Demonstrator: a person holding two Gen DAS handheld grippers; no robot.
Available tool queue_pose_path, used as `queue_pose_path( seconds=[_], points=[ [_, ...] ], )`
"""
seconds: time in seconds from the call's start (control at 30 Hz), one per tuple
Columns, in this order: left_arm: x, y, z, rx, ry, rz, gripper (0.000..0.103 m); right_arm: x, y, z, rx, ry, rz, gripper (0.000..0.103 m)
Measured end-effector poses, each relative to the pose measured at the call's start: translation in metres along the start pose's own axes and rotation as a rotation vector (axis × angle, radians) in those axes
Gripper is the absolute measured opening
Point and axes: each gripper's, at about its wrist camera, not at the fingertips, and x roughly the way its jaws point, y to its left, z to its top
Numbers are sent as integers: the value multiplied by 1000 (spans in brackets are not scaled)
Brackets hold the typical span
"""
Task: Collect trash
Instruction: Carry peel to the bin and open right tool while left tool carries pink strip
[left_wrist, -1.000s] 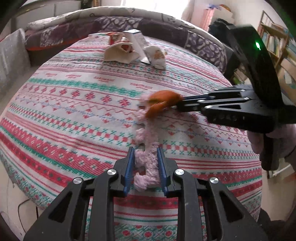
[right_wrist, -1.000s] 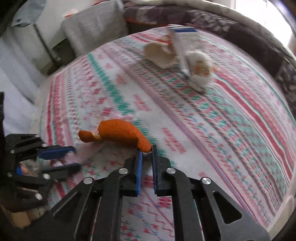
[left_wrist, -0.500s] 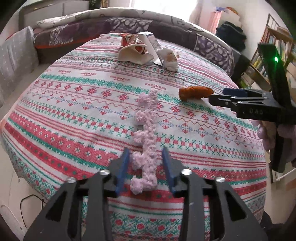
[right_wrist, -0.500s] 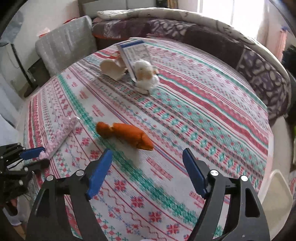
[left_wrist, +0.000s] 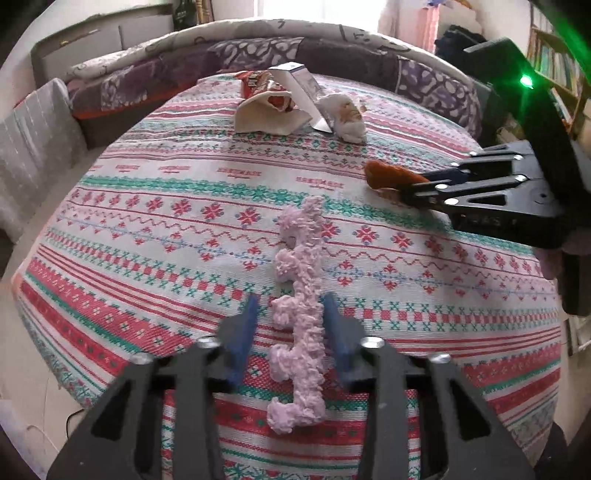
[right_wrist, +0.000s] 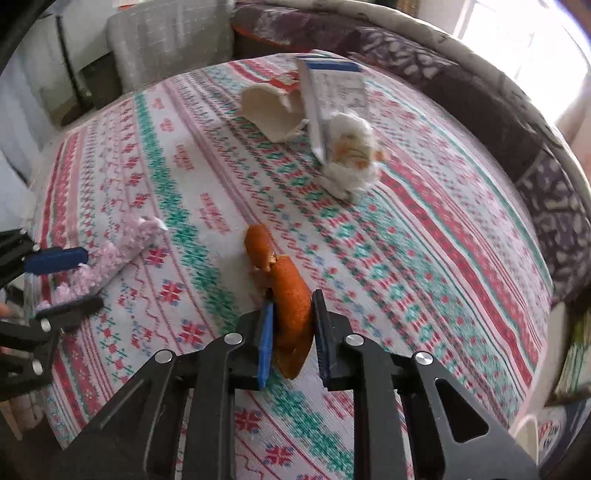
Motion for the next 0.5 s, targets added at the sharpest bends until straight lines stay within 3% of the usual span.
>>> queue_pose_path(
  seconds=[0.27, 0.5],
  points=[
    [-6, 6, 1, -144, -4, 10, 24, -28, -30, -35, 259, -18, -72, 17],
    [-31, -3, 2, -235, -55, 26, 24, -63, -31, -68, 398, -74, -148, 17]
  ],
)
